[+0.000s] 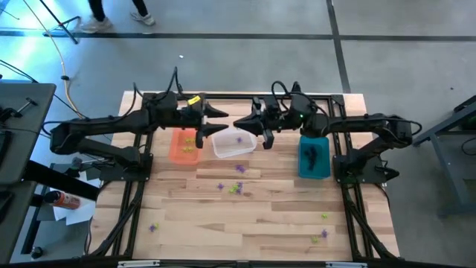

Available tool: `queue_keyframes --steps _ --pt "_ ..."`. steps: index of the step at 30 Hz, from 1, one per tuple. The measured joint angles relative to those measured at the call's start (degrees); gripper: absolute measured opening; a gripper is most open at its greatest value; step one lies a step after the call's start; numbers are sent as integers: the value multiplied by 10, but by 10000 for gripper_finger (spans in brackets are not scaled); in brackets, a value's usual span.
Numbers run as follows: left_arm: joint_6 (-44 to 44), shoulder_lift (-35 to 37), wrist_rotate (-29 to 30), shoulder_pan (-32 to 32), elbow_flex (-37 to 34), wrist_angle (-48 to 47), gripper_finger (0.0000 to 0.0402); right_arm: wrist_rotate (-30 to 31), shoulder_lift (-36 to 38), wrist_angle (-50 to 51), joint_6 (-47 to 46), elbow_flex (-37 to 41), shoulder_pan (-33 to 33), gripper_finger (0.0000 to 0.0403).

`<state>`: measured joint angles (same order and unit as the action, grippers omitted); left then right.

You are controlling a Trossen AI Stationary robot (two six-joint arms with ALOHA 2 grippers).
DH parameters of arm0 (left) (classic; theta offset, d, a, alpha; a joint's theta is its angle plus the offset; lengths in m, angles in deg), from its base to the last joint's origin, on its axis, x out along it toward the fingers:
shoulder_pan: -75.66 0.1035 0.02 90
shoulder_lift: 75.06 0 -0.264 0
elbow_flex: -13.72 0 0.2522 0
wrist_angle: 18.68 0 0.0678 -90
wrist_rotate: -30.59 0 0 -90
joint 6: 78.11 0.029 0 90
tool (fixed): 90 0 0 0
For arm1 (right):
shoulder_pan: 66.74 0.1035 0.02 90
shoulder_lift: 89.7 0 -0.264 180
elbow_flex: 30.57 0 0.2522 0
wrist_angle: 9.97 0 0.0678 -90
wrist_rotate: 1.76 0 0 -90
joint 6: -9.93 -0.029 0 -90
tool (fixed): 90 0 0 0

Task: Sort Halloween decoration
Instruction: Put the green spider toy into the orange bin

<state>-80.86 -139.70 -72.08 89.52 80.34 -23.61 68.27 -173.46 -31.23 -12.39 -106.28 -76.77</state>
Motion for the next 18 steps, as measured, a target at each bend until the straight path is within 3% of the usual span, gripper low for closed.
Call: queue_keyframes --steps 5,18 --pt "0 -27 -60 -15 0 90 184 1 1 -21 -6 0 8 0" --pt "-15 -82 -57 -28 0 173 184 0 1 -16 -6 0 19 0"
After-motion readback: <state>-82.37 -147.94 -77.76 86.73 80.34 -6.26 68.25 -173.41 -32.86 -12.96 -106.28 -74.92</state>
